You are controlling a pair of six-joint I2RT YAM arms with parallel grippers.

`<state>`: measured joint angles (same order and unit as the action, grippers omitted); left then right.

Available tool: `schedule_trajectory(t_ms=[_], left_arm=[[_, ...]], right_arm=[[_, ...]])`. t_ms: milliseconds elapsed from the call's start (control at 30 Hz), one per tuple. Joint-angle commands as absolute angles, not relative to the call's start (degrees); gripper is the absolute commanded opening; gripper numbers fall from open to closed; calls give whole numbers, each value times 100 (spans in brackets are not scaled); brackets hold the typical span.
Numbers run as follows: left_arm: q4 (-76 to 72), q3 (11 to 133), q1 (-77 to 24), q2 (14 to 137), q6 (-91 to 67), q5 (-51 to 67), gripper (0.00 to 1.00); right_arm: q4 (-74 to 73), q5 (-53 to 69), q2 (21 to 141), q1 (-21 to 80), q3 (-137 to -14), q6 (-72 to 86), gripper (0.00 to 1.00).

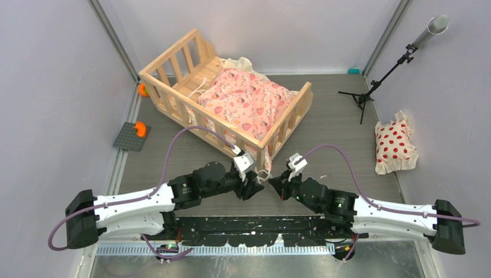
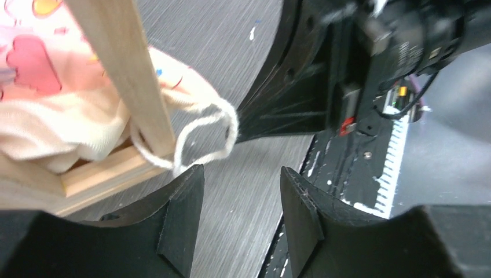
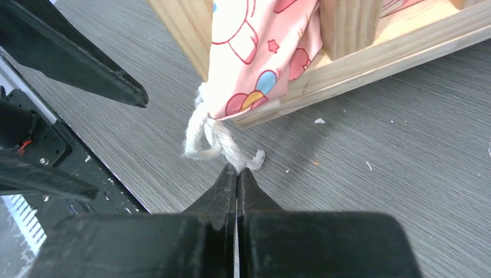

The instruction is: Set up the pet bed

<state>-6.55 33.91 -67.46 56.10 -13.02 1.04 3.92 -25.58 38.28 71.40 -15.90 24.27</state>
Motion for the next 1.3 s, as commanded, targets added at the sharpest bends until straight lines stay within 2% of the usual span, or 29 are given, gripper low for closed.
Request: schedule_trajectory(t_ms=[0,267,633,900,1267], left_arm=[[-782,3024,-6711,5538,-1226,-533,53],[-2600,2127,-6731,6229,-1532,-1372,59],[-5317,1762,-7281,7563,-1403,-2581,60],[-6109,1723,-7585,8217,-1415,-3215,61],[-7306,1950,-7747,9339,-1503,-4174,47]], right_arm=[[242,-2823,3592,7128,-1920,2731,1],[142,-2763,3487,7128,-2088,2926,1],[281,-2654,3621,7125,-2120,3097,1],[269,-2654,3578,7122,-2103,3163,1],[220,-2619,3492,7122,-2097,3214,1]])
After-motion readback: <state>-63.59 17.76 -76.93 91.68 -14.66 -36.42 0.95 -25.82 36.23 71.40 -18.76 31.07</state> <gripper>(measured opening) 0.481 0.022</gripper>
